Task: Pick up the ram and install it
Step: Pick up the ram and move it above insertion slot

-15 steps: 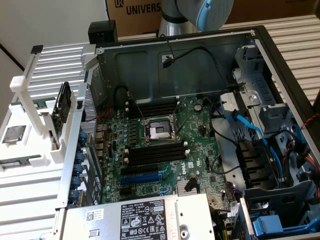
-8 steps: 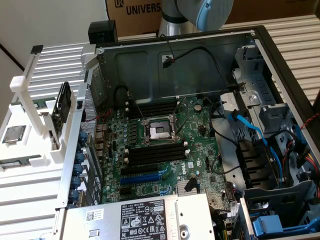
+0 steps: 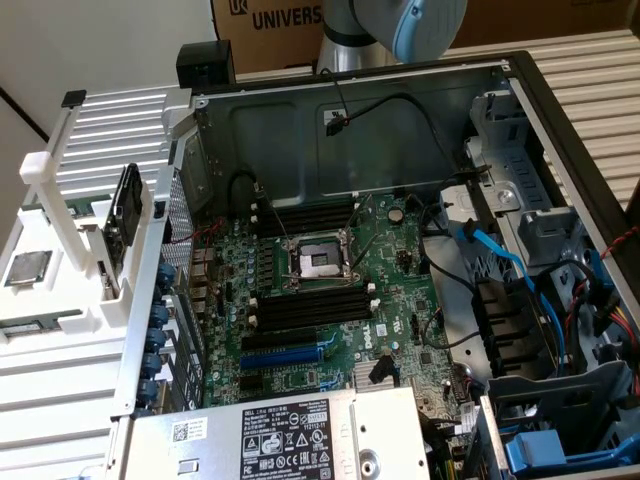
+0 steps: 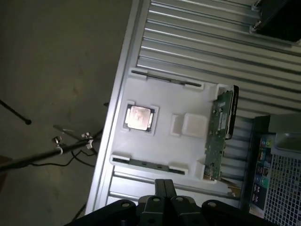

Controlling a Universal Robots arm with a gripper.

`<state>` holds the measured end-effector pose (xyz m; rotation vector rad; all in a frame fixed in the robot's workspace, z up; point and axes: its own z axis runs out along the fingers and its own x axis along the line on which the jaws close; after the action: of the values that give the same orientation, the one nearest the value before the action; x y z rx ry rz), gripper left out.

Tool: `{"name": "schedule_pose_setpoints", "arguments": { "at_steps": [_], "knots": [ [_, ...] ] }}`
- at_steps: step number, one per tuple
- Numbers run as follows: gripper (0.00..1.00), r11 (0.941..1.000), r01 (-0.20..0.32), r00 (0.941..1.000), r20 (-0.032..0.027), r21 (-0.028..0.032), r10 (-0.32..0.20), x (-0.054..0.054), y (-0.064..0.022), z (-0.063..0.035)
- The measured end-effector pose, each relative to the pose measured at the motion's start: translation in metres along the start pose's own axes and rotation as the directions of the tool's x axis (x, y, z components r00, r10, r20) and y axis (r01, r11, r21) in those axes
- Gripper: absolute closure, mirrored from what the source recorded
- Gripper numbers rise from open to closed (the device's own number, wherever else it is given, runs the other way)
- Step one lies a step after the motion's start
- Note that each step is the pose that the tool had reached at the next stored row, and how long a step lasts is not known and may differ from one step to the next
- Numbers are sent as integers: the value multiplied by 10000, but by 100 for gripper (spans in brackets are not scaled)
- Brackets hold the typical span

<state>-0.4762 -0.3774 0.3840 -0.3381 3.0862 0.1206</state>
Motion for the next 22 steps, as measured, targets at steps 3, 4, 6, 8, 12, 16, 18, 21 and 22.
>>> {"name": "schedule_pose_setpoints", "arguments": {
  "at_steps": [3, 4, 6, 8, 12, 16, 18, 21, 22],
  "knots": [
    [89, 9986, 522, 9986, -25, -73, -522, 0, 0, 1],
    [89, 9975, 704, 9975, -32, -101, -705, 0, 0, 1],
    [89, 9941, 1076, 9942, -46, -159, -1077, 0, 0, 2],
    [89, 9895, 1426, 9897, -56, -215, -1428, 0, 0, 3],
    [89, 9687, 2447, 9695, -56, -423, -2451, 0, -1, 5],
    [89, 9464, 3174, 9481, -27, -604, -3181, 0, -1, 11],
    [89, 9267, 3691, 9290, -10, -713, -3701, 0, -1, 16],
    [89, 9098, 4074, 9127, 3, -788, -4087, 1, -1, 19],
    [89, 9028, 4222, 9059, 7, -814, -4235, 1, -1, 20]
  ]
}}
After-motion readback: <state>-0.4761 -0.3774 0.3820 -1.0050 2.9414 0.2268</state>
